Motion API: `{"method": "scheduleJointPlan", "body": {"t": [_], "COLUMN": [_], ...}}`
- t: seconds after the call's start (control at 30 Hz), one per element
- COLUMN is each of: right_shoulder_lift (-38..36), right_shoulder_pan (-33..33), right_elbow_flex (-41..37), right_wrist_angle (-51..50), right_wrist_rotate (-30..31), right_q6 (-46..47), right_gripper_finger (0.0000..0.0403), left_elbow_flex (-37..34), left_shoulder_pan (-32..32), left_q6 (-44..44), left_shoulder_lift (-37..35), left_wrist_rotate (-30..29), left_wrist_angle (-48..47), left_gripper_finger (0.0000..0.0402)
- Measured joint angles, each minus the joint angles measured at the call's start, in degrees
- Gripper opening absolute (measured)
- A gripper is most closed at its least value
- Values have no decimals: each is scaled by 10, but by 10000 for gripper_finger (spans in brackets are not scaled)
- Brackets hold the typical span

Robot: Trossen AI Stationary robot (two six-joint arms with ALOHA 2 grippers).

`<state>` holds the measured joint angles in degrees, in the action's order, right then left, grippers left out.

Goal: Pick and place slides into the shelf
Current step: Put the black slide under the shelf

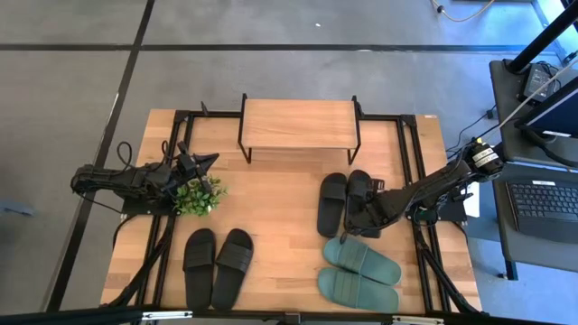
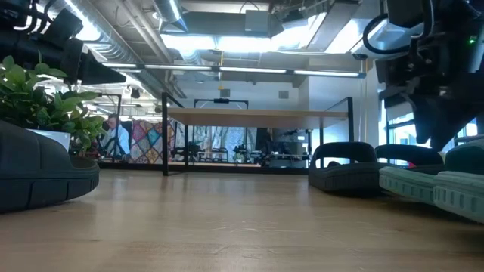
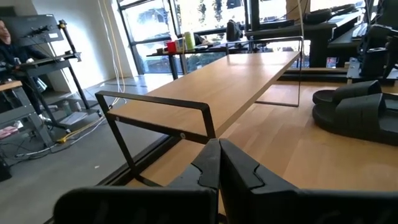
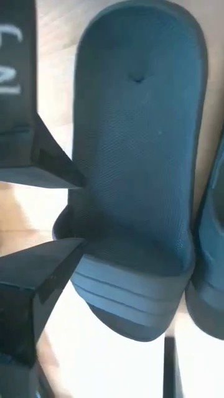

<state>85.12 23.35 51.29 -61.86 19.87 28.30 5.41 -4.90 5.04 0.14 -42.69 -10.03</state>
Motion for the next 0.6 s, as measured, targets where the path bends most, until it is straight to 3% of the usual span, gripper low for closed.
{"method": "scheduleJointPlan", "body": {"t": [0.33, 0.6], "right_shoulder_lift": [0, 0], "right_shoulder_pan": [0, 0], "right_elbow_flex": [0, 0], "right_wrist_angle": [35, 46], "right_wrist_rotate": [0, 0], "right_q6": [-17, -32], "right_gripper_finger": [147, 240], "left_elbow_flex": [0, 0], "left_shoulder_pan": [0, 0], "left_q6": [-1, -4], "left_shoulder_lift": [0, 0], "left_wrist_rotate": [0, 0], "left_wrist_angle": [0, 0], "left_gripper_finger": [0, 0]}}
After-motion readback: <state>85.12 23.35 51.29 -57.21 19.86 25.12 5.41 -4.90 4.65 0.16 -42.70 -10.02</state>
